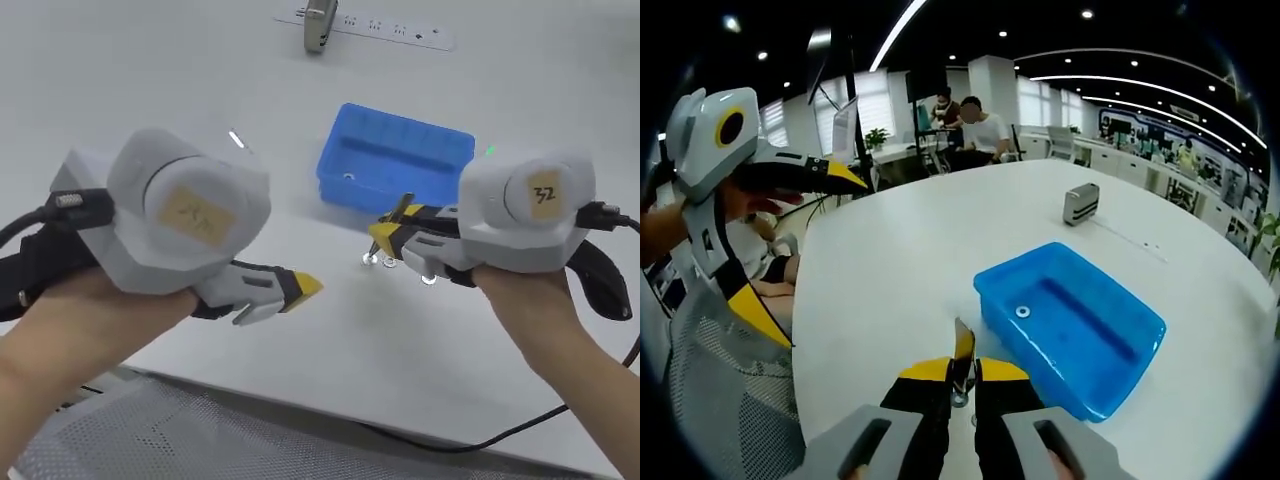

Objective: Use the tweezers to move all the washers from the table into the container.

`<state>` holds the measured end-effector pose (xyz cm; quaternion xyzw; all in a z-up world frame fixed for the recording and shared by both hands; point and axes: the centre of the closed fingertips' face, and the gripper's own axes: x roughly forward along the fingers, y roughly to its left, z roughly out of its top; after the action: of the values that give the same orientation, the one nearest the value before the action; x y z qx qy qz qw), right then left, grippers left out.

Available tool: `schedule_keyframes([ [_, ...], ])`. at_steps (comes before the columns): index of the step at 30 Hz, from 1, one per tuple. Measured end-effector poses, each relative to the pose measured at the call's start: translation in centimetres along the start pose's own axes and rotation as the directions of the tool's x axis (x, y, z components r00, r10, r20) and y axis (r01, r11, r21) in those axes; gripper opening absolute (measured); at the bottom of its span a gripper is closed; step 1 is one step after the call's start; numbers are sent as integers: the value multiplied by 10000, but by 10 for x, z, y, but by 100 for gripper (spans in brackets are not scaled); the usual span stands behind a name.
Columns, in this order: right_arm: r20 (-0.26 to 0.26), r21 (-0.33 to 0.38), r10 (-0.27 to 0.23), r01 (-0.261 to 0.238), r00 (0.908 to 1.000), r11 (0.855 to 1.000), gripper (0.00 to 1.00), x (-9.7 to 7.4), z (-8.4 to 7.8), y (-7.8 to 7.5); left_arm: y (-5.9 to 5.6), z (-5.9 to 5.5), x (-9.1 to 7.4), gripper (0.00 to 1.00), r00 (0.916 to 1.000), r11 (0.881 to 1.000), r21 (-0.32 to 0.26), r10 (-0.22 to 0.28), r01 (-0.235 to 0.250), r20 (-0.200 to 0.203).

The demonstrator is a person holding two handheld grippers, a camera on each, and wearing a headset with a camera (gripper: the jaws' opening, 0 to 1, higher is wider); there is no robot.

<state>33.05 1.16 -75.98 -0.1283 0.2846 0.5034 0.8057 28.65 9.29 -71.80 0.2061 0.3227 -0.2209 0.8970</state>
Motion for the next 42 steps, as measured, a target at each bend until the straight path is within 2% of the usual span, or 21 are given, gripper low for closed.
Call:
schedule_keyframes([
  [5,271,-26,-96,97,9996,9999,4,-5,12,-2,-1,-1,0,99,10000,10000,40,0,0,-45],
  [10,693,-50,-242,246,9973,9997,4,-9,30,-9,-2,-1,0,99,10000,10000,68,-29,30,-43],
  [18,1391,-134,-882,909,9863,9958,4,-14,62,-36,-4,-3,1,99,9999,9999,100,-97,98,-123],
  [22,1538,-80,-1143,1169,9815,9931,4,-12,68,-48,-4,-3,1,99,9998,9998,92,-147,148,-125],
  [26,1540,38,-1253,1262,9801,9920,4,0,67,-62,-5,-2,2,99,9998,9998,108,-180,182,-115],
  [29,1439,72,-1312,1315,9809,9913,4,10,65,-65,-5,-3,2,99,9997,9998,109,-183,184,-138],
  [35,1131,186,-1165,1151,9867,9932,4,31,54,-63,-6,-7,3,99,9995,9997,122,-213,216,-243],
  [42,862,259,-1091,1072,9903,9939,4,46,43,-57,-4,-7,3,99,9994,9997,42,-229,231,-253],
])
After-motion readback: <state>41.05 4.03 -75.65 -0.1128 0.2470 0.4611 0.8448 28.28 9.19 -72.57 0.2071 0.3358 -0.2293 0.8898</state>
